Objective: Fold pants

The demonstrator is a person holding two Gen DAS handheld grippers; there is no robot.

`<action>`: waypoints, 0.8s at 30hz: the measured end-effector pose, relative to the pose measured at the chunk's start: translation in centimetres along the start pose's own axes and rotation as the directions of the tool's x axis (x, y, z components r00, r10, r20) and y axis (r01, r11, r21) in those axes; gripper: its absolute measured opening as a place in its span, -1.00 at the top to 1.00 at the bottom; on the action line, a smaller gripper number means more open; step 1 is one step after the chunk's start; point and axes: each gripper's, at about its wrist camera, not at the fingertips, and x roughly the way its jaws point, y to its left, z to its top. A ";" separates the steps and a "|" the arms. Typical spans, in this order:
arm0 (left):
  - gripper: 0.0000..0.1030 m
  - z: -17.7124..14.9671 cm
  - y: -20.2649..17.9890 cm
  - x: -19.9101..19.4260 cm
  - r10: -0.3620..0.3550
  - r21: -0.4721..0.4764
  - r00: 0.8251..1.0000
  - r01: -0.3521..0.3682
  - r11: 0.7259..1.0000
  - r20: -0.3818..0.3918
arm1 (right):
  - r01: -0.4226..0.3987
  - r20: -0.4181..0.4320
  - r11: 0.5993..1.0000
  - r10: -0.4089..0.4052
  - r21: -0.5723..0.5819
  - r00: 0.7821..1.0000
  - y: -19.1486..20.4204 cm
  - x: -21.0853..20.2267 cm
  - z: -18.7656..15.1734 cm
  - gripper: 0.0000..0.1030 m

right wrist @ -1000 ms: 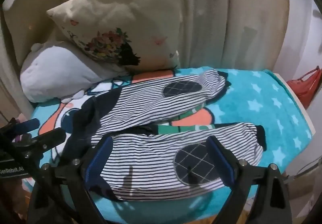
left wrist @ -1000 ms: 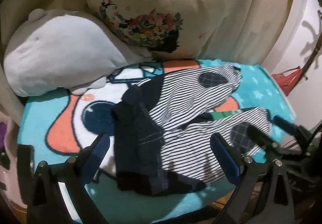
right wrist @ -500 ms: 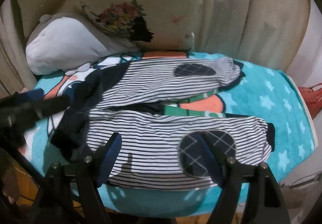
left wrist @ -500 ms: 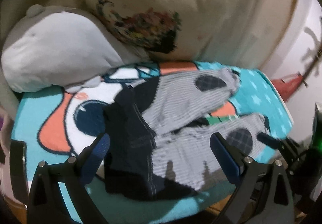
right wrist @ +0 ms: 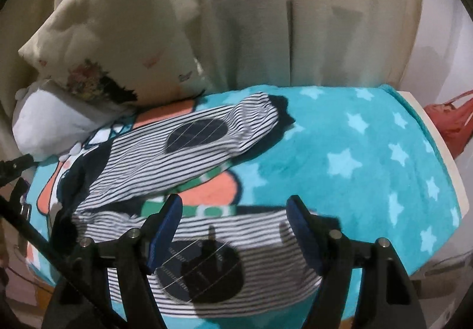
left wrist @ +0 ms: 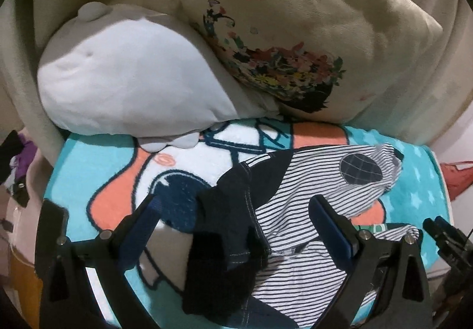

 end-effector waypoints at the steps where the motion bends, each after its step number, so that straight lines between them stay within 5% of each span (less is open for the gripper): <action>1: -0.93 -0.2 -0.4 0.1 0.011 -0.002 1.000 -0.011 1.000 -0.007 | -0.011 -0.004 1.000 0.011 -0.002 1.000 -0.2 0.3 0.2 -0.50; 13: -0.93 -1.8 -6.3 0.9 0.149 0.106 0.988 -0.144 0.984 -0.045 | -0.107 -0.077 0.994 0.105 -0.028 0.991 -1.5 3.8 0.7 -0.48; 24: -0.93 -1.6 -8.0 2.1 0.180 0.146 0.980 -0.167 0.975 -0.086 | -0.097 -0.090 0.995 0.098 0.014 0.991 -3.8 5.0 1.6 -0.48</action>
